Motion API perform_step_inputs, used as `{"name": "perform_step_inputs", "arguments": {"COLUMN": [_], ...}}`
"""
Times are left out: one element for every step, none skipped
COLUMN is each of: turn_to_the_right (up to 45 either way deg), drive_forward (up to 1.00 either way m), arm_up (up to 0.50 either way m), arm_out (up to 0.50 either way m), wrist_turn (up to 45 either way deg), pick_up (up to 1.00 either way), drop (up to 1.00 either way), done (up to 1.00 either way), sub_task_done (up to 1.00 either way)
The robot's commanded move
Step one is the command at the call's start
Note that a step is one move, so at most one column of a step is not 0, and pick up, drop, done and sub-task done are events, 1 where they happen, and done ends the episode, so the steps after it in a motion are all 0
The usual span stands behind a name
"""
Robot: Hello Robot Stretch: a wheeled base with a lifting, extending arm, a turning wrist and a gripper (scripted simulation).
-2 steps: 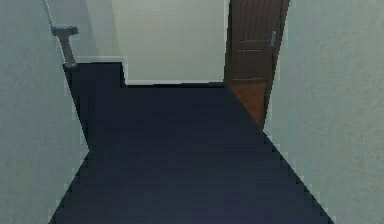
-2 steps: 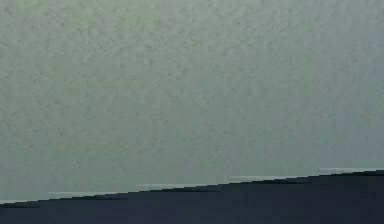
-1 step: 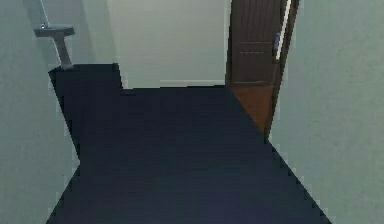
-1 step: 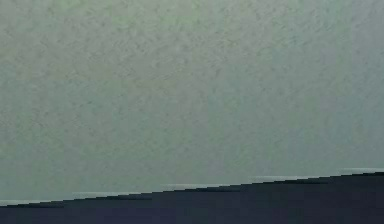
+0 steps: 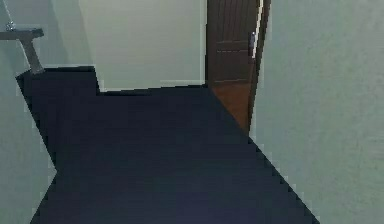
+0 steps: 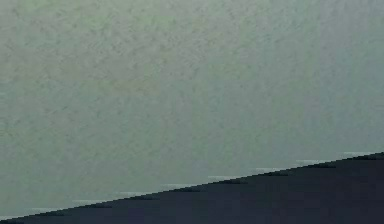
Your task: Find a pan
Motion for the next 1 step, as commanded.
{"name": "perform_step_inputs", "arguments": {"turn_to_the_right": [0.0], "drive_forward": [1.00], "arm_up": [0.00], "arm_out": [0.00], "wrist_turn": [0.0], "pick_up": [0.00], "drop": [0.00], "done": [0.00], "sub_task_done": [0.00]}}
